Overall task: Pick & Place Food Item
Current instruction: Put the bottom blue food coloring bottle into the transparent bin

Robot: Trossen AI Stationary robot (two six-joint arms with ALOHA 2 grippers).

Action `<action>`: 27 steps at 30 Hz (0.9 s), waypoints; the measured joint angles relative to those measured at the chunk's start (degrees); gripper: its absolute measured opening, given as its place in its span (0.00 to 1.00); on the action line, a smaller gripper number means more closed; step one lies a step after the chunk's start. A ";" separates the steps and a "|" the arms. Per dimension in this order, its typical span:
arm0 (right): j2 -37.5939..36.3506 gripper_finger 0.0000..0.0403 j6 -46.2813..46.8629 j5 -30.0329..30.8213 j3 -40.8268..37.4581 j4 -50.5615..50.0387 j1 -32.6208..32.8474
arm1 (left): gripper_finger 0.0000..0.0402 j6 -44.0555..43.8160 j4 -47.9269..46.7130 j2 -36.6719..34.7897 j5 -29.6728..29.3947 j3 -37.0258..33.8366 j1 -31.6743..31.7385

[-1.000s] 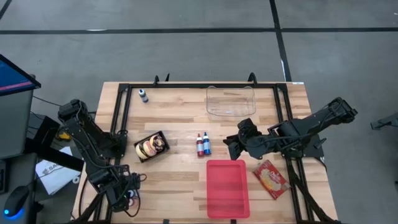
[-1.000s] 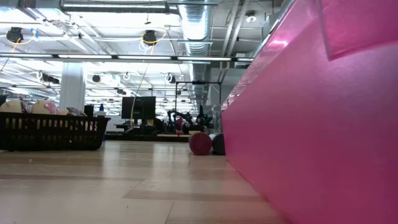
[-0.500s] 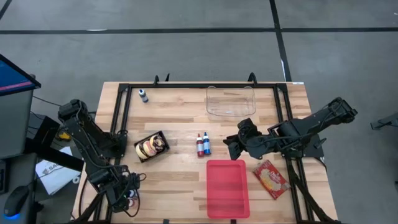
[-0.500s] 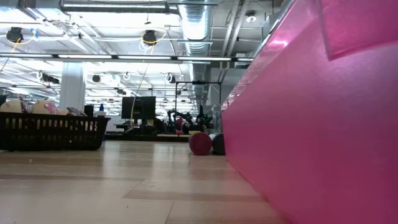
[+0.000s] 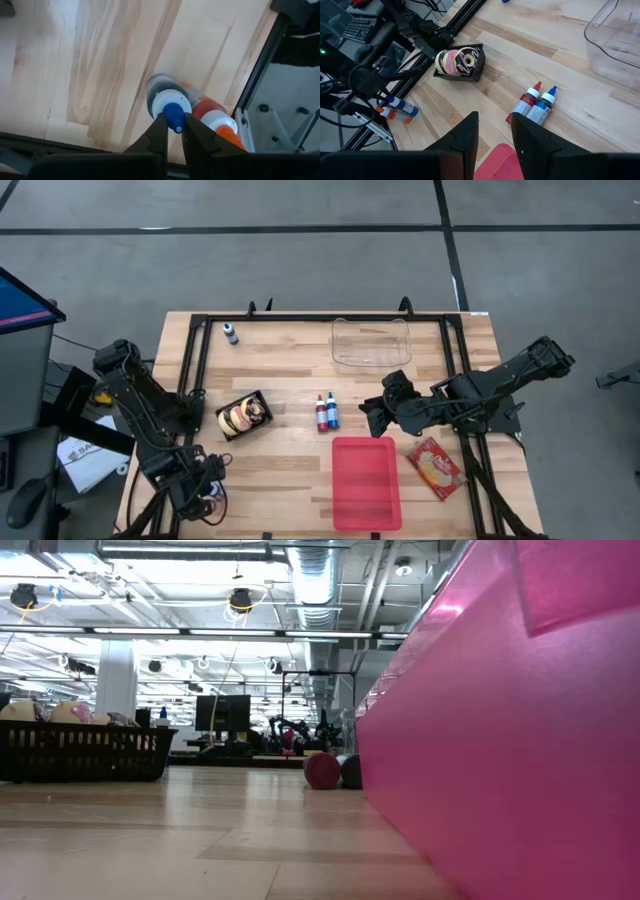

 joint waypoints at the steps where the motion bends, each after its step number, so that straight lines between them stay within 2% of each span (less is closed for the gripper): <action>1: 0.00 0.27 -0.07 0.00 0.00 0.00 0.00 | 0.07 -0.32 0.00 0.00 -0.38 0.00 0.00; 19: 0.00 0.27 -0.18 -0.13 0.00 0.00 0.00 | 0.07 -5.76 -0.64 0.09 -10.05 -0.13 1.21; 23: 0.00 0.27 0.04 -0.17 0.00 0.00 0.00 | 0.07 -5.46 -0.62 -0.24 -12.70 -0.13 3.05; 27: 0.00 0.27 0.09 -0.40 0.00 0.00 -0.01 | 0.06 -0.59 -0.52 -0.46 -14.28 1.37 5.55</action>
